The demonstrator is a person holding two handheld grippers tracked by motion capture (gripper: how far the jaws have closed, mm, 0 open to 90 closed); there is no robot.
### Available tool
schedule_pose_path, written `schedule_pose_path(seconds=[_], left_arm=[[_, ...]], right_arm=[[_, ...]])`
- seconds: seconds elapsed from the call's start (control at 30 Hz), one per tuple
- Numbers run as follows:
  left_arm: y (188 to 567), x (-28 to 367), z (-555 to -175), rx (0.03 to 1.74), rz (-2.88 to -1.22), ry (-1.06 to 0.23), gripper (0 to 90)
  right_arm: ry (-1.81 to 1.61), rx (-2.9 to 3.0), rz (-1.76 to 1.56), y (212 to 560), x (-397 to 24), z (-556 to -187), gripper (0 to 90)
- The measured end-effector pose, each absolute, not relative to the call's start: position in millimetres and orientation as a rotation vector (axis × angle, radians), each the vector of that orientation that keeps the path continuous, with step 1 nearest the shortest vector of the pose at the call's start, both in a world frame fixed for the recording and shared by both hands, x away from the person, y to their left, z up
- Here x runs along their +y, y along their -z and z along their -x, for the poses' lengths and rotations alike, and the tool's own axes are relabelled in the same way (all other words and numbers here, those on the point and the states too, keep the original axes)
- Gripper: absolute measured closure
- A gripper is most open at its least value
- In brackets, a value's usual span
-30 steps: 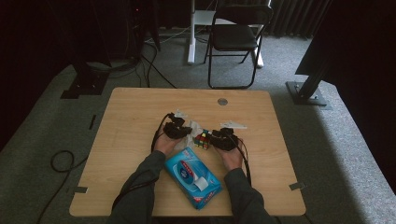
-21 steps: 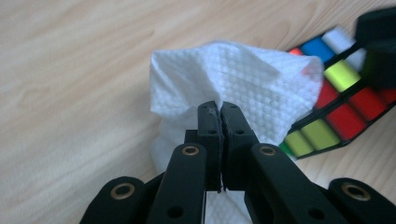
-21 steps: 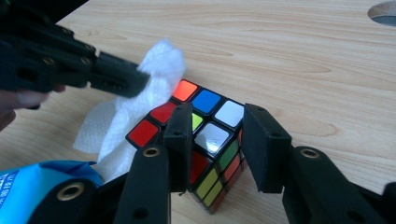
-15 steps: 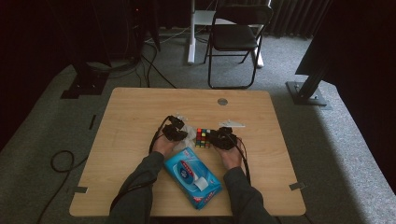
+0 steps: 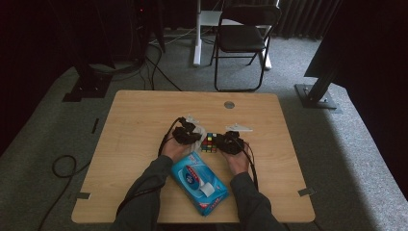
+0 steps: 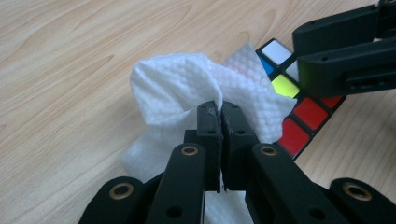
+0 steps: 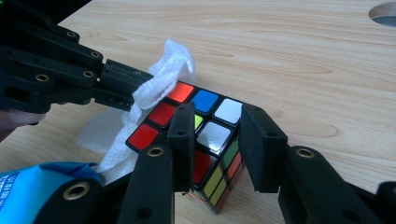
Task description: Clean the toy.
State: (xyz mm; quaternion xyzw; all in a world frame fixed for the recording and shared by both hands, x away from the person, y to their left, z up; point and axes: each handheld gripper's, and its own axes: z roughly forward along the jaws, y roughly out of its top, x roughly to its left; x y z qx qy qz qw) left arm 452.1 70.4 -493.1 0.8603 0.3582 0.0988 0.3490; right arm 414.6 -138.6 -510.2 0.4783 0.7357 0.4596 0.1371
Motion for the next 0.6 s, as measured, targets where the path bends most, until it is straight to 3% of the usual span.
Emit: schedule_pose_path(seconds=[0.6], left_arm=[[503, 67, -457, 0.974, -2.236, -0.240, 87.9]], right_arm=[[-1.343, 2.117, -1.391, 511, -139, -414, 66.3]])
